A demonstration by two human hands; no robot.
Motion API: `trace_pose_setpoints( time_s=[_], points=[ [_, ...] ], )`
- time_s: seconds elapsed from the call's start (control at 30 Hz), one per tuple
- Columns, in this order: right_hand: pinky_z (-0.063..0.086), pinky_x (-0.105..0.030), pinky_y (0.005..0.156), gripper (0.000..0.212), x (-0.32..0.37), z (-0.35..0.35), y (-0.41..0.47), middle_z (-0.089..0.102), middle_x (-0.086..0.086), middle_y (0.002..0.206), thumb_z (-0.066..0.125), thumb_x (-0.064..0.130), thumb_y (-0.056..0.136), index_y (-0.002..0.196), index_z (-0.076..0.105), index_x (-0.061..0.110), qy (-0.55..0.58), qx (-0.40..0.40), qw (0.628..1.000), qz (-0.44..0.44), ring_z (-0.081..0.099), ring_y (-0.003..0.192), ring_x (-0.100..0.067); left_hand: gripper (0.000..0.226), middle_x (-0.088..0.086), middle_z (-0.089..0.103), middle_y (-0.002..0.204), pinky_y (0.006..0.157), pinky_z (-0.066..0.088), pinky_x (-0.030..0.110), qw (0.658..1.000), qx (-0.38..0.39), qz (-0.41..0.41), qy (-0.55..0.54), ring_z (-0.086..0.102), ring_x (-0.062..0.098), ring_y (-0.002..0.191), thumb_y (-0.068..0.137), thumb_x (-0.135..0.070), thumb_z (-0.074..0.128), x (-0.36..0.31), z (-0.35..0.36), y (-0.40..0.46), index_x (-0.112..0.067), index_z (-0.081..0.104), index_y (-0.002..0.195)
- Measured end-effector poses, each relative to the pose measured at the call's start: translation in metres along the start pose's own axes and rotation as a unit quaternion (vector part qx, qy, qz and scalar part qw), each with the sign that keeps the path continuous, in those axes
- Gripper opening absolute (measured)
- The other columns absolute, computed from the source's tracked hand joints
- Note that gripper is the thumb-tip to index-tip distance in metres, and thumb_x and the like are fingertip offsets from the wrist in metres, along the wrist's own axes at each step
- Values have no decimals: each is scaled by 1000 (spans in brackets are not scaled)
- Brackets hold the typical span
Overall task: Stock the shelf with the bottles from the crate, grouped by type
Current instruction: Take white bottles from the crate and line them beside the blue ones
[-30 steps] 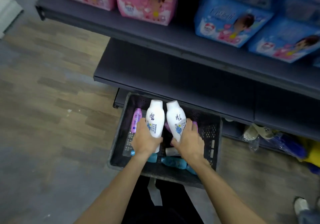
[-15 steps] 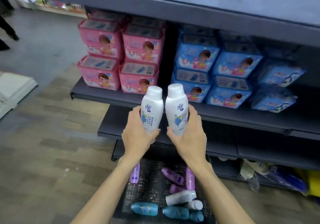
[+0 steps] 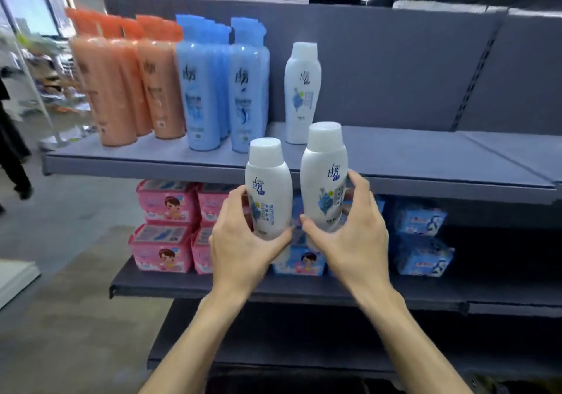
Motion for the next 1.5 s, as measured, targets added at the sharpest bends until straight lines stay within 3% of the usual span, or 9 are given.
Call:
trace_pose_setpoints(
  time_s=[0.2, 0.37, 0.57, 0.8, 1.13, 1.5],
  points=[
    [56, -42, 77, 83, 22, -36, 66, 60, 9, 116, 81, 49, 66, 135, 38, 33, 5, -31, 998, -46, 63, 97, -16, 73, -13, 62, 106, 77, 48, 20, 998, -23, 51, -25, 59, 4, 94, 56, -52, 85, -58, -5, 54, -26, 52, 116],
    [54, -43, 77, 77, 16, -37, 108, 58, 5, 116, 82, 45, 67, 129, 40, 27, -6, -25, 999, -30, 61, 98, -20, 69, -10, 62, 104, 78, 52, 35, 999, -30, 16, -37, 60, 12, 92, 54, -48, 85, -80, 7, 102, -25, 49, 108],
    [55, -42, 80, 78, -5, -25, 132, 58, 0, 118, 82, 41, 68, 129, 35, 27, 15, -12, 999, 32, 59, 99, -20, 66, -2, 50, 98, 65, 40, 31, 999, -13, -22, 48, 56, 23, 86, 58, -44, 84, -77, 46, 147, -20, 38, 100],
    [53, -41, 80, 75, -15, -13, 149, 54, 1, 120, 82, 42, 69, 125, 34, 26, -2, 4, 999, 34, 57, 102, -21, 74, 3, 44, 107, 68, 45, 39, 993, -15, -44, 109, 60, 33, 94, 62, -42, 85, -69, 83, 166, -15, 35, 110],
    [40, -31, 71, 72, -27, 2, 166, 51, 3, 117, 81, 45, 69, 119, 34, 24, -33, 10, 998, 49, 58, 100, -23, 76, 5, 45, 109, 71, 48, 44, 988, -21, -47, 144, 60, 33, 99, 63, -41, 87, -64, 99, 179, -15, 33, 108],
    [42, -33, 74, 72, -27, 9, 175, 47, -1, 117, 82, 43, 72, 118, 32, 19, -41, 22, 998, 49, 57, 104, -28, 77, 6, 46, 111, 70, 49, 44, 985, -19, -41, 165, 60, 32, 99, 65, -46, 86, -63, 100, 179, -13, 35, 113]
  ],
)
Point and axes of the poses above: each hand's wrist, its own y-axis towards the middle knuckle, its own z-axis out of the palm, x = y × z, the point moved 3 cm from there along y, towards the middle knuckle
